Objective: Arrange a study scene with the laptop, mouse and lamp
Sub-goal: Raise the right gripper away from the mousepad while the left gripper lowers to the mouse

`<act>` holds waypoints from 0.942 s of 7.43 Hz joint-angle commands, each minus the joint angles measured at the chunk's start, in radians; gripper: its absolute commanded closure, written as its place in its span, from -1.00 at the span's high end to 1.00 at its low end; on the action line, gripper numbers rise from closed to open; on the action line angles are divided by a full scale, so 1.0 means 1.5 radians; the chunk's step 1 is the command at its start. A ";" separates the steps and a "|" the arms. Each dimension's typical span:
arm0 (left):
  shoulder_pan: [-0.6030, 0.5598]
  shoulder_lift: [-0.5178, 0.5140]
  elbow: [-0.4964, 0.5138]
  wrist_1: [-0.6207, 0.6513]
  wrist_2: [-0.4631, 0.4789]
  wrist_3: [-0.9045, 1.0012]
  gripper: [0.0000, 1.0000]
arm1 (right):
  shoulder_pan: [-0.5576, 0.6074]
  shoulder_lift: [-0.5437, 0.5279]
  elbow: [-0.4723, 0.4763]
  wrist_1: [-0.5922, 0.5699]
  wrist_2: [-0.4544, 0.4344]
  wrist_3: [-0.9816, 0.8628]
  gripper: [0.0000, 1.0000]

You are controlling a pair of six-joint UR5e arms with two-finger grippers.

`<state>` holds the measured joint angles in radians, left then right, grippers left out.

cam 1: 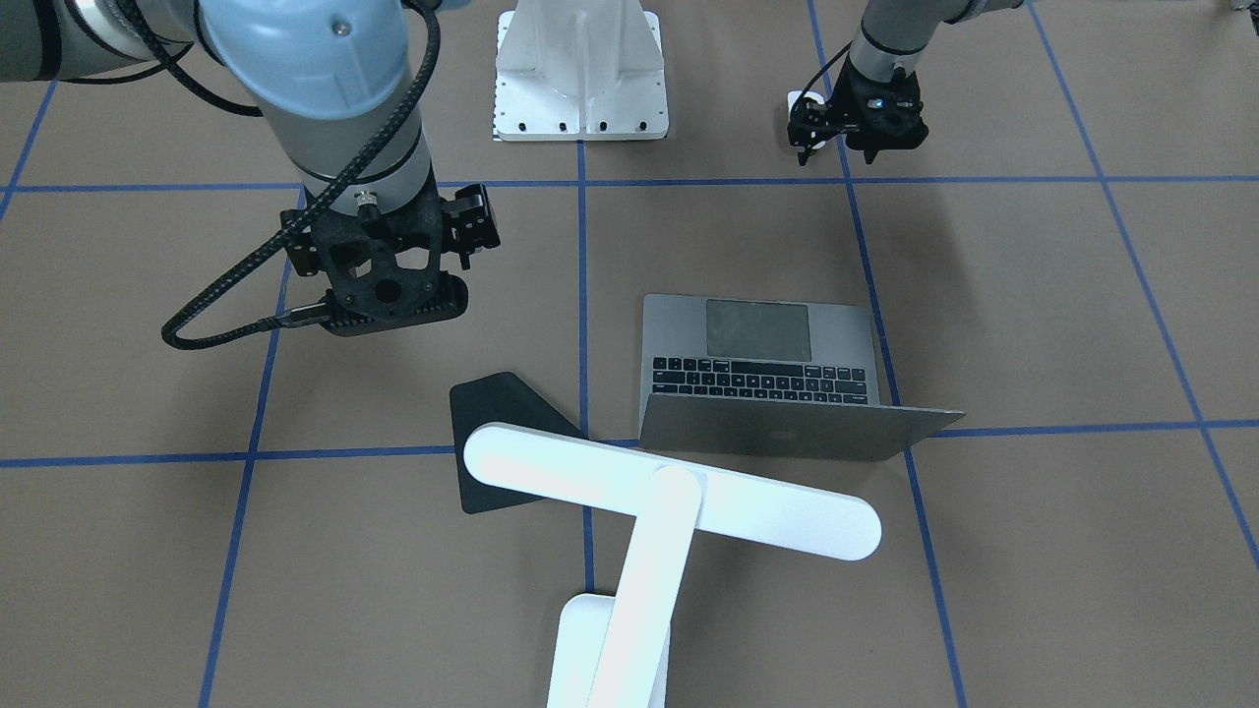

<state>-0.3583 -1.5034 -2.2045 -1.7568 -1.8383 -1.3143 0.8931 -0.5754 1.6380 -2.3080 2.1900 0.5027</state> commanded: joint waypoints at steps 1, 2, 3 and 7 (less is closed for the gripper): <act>0.026 0.005 0.009 -0.002 0.001 -0.006 0.99 | 0.002 -0.055 0.097 0.021 -0.005 -0.005 1.00; 0.046 0.013 0.008 -0.014 0.001 -0.013 0.99 | 0.002 -0.094 0.153 0.022 -0.005 -0.009 1.00; 0.064 0.046 0.007 -0.061 -0.003 -0.016 0.99 | 0.003 -0.102 0.163 0.022 -0.009 -0.016 1.00; 0.130 0.078 0.010 -0.104 -0.022 -0.048 0.99 | 0.003 -0.117 0.165 0.022 -0.037 -0.079 1.00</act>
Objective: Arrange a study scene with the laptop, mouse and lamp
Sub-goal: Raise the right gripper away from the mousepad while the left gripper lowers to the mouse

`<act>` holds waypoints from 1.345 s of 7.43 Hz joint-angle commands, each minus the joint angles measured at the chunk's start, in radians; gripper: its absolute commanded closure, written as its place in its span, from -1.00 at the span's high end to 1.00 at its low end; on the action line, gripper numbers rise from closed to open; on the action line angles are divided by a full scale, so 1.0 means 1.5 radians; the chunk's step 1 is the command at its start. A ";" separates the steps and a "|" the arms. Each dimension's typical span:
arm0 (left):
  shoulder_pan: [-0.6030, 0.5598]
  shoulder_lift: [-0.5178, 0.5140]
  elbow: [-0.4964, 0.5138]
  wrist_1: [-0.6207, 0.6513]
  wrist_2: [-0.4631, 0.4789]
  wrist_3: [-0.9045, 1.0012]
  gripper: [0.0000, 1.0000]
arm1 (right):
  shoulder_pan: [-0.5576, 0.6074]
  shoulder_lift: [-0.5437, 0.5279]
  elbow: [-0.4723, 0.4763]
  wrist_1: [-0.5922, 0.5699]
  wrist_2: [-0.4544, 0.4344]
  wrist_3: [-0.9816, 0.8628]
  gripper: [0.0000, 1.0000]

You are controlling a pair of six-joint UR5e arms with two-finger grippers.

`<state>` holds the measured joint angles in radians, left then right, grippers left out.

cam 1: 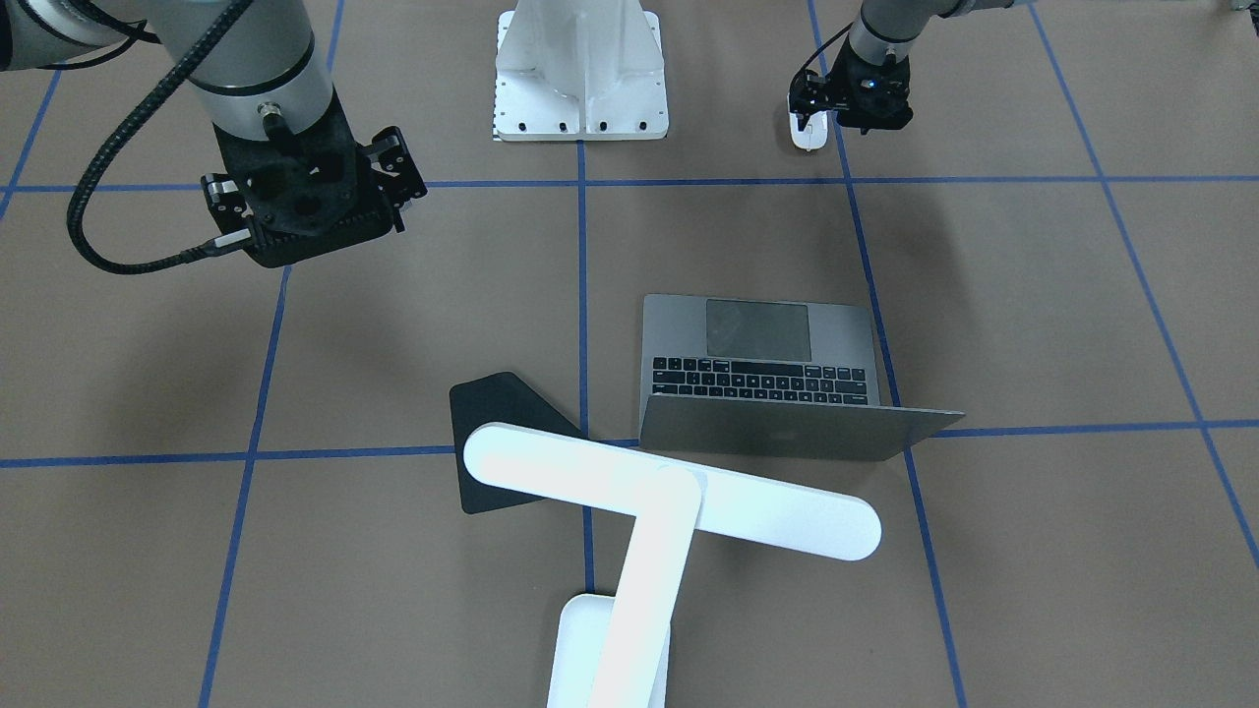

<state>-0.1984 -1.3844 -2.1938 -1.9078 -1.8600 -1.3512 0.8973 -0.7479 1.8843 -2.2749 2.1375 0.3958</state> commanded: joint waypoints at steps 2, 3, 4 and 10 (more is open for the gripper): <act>0.042 -0.005 0.028 -0.031 -0.008 -0.028 0.99 | 0.000 -0.003 0.004 0.001 -0.003 -0.021 1.00; 0.043 -0.006 0.030 -0.035 -0.008 -0.026 0.99 | 0.000 -0.006 0.008 0.001 -0.003 -0.022 1.00; 0.044 -0.008 0.030 -0.035 -0.010 -0.026 0.98 | 0.000 -0.006 0.009 0.000 -0.003 -0.020 1.00; 0.046 -0.029 0.050 -0.035 -0.048 -0.022 0.92 | -0.004 -0.004 0.009 0.001 -0.004 -0.019 1.00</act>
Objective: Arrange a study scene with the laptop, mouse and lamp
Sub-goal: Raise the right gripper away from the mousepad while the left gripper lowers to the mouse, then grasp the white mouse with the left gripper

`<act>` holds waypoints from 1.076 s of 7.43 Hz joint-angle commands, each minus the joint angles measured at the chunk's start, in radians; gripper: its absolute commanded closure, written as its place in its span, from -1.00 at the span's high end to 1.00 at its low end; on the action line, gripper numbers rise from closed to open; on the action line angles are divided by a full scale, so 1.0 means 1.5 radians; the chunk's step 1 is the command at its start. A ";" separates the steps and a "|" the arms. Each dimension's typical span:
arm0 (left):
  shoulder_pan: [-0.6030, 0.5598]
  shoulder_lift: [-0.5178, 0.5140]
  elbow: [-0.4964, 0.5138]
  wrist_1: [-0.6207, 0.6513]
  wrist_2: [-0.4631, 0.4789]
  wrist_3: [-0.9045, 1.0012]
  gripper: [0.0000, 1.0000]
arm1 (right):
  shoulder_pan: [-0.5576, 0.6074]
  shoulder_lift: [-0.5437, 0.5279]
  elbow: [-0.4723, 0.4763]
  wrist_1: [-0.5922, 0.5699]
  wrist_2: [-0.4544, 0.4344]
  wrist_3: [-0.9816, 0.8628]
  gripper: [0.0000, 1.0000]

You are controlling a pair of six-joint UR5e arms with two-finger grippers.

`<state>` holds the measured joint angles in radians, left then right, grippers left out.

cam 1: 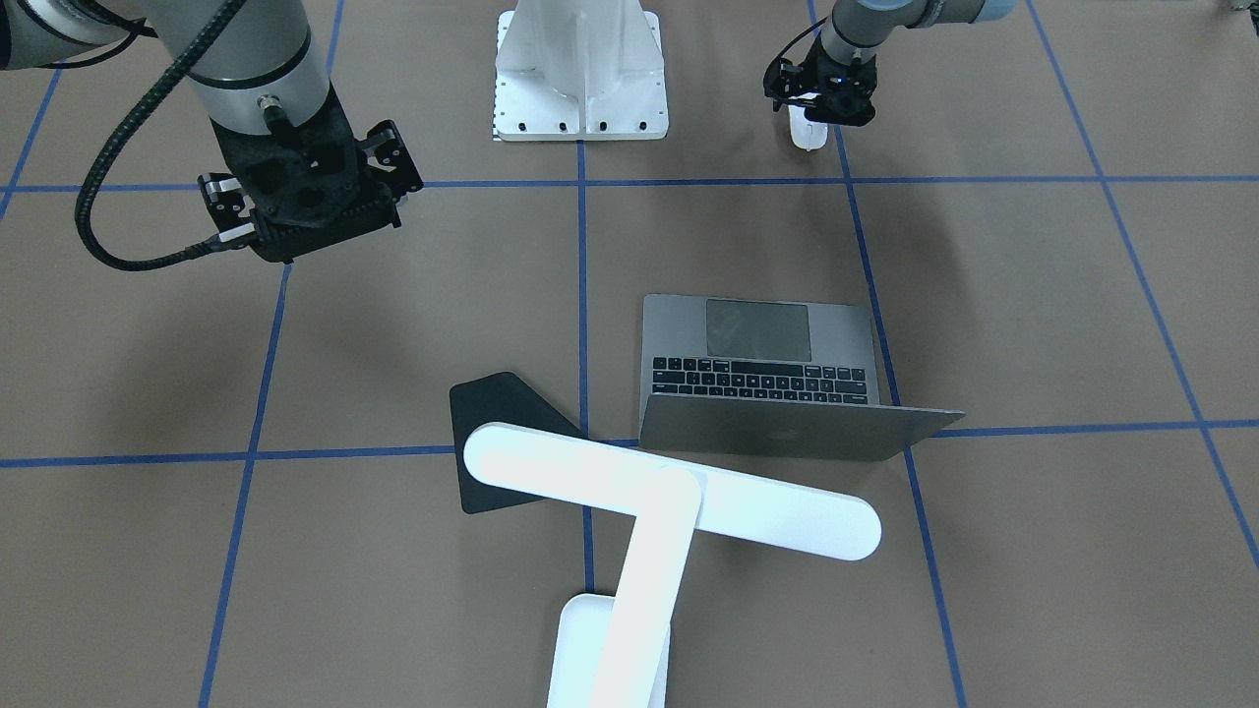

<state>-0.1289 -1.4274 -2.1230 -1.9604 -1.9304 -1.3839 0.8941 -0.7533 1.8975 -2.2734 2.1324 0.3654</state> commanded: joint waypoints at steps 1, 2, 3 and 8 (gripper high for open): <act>0.000 -0.006 0.010 0.000 -0.001 0.000 0.91 | -0.002 0.001 0.000 0.000 -0.004 0.001 1.00; 0.000 -0.014 0.013 0.000 -0.021 0.000 0.90 | -0.003 0.002 0.000 0.000 -0.005 0.001 1.00; 0.000 -0.018 0.016 0.000 -0.037 0.002 0.89 | -0.003 0.003 0.000 0.000 -0.008 0.001 1.00; -0.012 -0.010 0.008 0.004 -0.072 0.011 0.87 | -0.008 0.005 0.000 0.000 -0.012 0.002 1.00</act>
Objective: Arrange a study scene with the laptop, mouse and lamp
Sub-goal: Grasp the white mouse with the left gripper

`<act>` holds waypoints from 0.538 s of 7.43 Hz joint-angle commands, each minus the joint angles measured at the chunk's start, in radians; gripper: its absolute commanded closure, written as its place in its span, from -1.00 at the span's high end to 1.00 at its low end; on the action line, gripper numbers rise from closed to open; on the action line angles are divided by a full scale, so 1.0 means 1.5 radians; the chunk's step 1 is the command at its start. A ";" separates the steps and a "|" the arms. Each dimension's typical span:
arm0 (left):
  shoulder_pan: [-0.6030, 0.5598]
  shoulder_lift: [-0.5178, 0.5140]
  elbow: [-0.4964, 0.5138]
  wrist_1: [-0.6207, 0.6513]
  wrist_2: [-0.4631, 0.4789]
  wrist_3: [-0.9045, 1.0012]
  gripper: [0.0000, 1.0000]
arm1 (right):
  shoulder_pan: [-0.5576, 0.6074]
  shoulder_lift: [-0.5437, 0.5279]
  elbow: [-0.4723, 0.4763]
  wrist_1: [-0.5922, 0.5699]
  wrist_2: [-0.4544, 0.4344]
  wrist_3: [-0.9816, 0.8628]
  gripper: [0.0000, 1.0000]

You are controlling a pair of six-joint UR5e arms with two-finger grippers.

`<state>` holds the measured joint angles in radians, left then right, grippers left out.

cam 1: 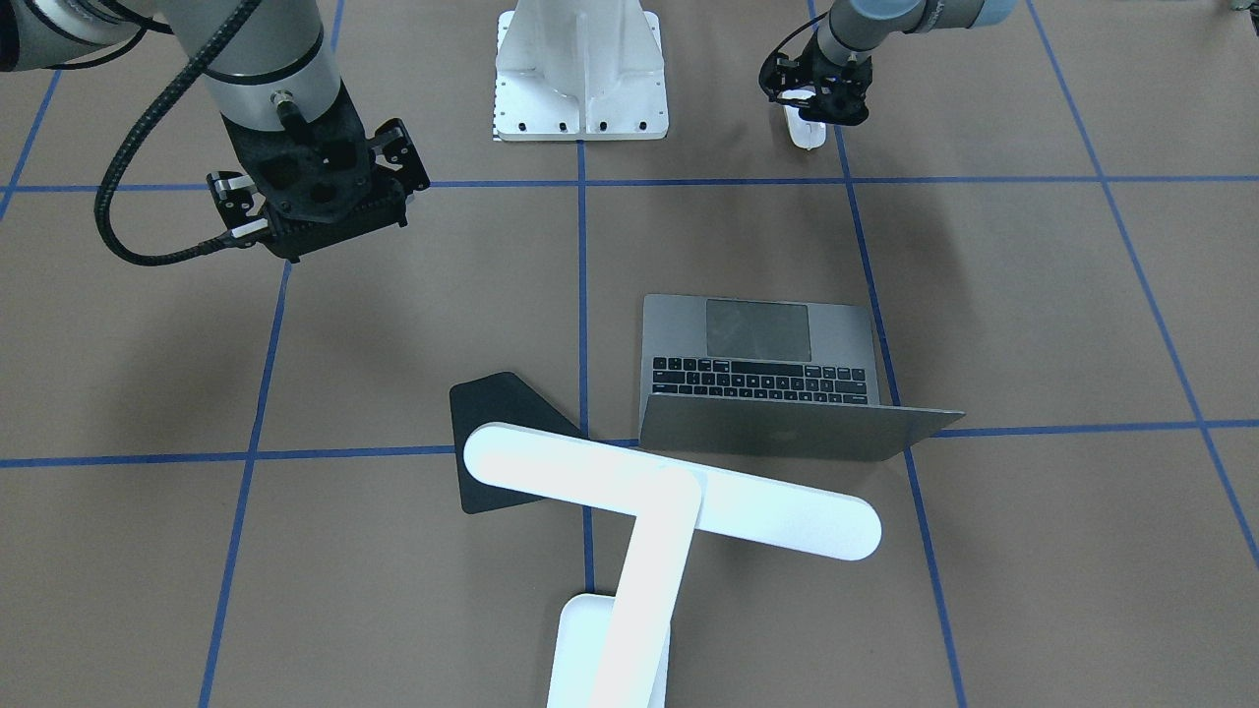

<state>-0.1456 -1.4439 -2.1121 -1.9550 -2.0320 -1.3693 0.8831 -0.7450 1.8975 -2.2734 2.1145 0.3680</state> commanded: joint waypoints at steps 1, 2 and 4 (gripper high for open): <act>-0.001 -0.001 0.004 0.000 -0.004 0.003 0.87 | -0.001 0.000 0.000 0.000 0.000 0.000 1.00; -0.001 -0.002 0.005 0.000 -0.005 0.003 0.86 | -0.001 0.000 0.000 0.000 -0.001 0.000 1.00; 0.001 -0.005 0.011 0.000 -0.005 0.004 0.87 | -0.004 0.002 0.000 0.000 -0.012 0.000 1.00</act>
<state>-0.1459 -1.4481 -2.1014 -1.9543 -2.0399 -1.3650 0.8805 -0.7441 1.8975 -2.2733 2.1075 0.3681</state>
